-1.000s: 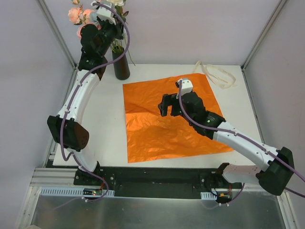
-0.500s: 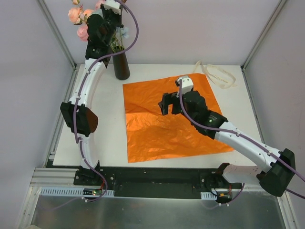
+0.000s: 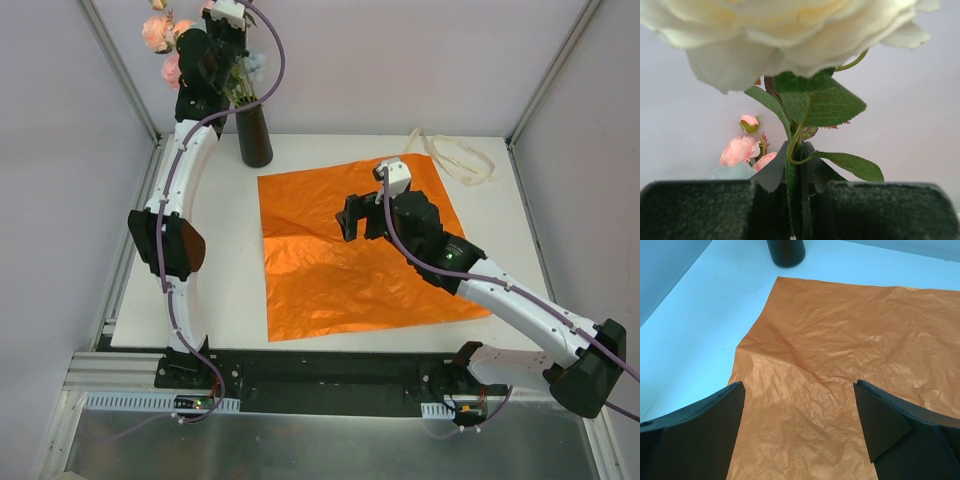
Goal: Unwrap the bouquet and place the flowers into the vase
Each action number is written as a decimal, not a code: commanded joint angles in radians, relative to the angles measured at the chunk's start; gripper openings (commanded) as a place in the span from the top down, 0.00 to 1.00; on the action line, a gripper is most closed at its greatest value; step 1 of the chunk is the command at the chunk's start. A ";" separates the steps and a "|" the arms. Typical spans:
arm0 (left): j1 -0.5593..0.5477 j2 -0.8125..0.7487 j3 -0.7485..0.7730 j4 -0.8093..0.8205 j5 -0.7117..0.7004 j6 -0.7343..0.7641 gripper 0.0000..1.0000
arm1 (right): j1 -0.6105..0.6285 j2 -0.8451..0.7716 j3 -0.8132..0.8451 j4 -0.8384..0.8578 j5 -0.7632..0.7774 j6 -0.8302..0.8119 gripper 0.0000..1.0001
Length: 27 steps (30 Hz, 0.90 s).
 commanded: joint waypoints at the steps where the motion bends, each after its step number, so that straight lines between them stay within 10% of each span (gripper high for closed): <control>1: 0.000 -0.017 0.106 0.079 -0.019 0.065 1.00 | -0.003 -0.034 0.052 0.014 -0.019 -0.007 0.01; 27: 0.000 -0.052 -0.153 0.050 -0.016 0.001 1.00 | -0.003 -0.146 0.038 -0.004 -0.025 -0.005 0.01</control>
